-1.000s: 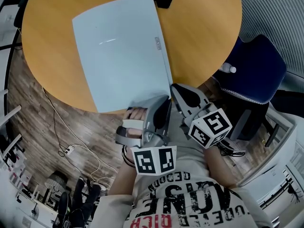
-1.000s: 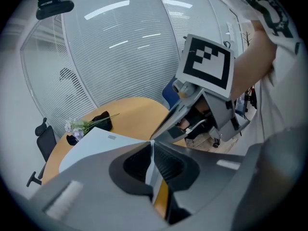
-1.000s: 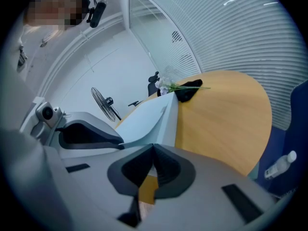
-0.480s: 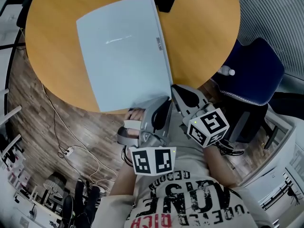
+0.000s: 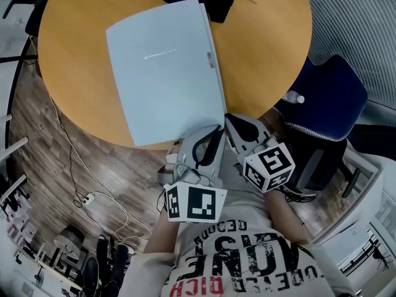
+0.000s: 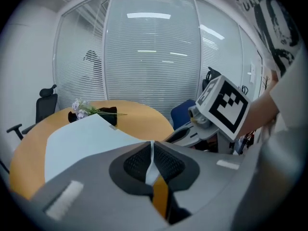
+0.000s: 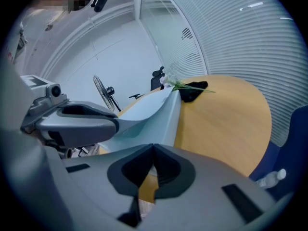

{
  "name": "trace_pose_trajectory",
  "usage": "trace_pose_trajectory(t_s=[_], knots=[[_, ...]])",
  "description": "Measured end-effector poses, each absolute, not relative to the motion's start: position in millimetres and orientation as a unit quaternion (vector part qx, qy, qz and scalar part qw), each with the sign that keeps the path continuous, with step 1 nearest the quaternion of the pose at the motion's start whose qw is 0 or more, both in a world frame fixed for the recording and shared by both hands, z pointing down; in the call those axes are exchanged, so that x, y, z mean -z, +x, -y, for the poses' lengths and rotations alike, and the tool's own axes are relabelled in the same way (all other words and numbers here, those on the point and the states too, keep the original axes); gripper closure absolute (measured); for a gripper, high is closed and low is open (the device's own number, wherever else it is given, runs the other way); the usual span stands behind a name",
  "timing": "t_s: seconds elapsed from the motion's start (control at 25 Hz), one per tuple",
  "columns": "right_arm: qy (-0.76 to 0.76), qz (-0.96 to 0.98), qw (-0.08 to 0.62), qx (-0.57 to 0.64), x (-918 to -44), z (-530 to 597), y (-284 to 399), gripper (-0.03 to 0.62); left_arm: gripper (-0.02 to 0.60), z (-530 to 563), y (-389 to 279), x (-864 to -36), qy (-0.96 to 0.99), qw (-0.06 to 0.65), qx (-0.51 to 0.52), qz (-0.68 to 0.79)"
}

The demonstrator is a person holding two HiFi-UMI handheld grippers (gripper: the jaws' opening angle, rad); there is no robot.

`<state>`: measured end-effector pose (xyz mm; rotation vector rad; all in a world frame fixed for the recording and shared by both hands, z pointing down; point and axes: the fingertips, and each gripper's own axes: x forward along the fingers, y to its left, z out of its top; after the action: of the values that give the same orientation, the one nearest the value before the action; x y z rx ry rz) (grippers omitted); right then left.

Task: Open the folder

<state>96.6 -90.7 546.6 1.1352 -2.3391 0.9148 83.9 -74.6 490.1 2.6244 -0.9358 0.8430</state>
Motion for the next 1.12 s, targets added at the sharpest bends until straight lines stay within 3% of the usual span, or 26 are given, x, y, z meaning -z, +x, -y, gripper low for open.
trace_pose_trajectory(t_s=[0.2, 1.12], knots=[[0.402, 0.834, 0.203, -0.320, -547.3, 92.7, 96.4, 0.582, 0.554, 80.2, 81.2, -487.2, 0.896, 0.160, -0.245, 0.333], [0.401, 0.864, 0.213, -0.219, -542.9, 85.9, 92.8, 0.582, 0.555, 86.3, 64.6, -450.1, 0.869, 0.141, -0.201, 0.429]])
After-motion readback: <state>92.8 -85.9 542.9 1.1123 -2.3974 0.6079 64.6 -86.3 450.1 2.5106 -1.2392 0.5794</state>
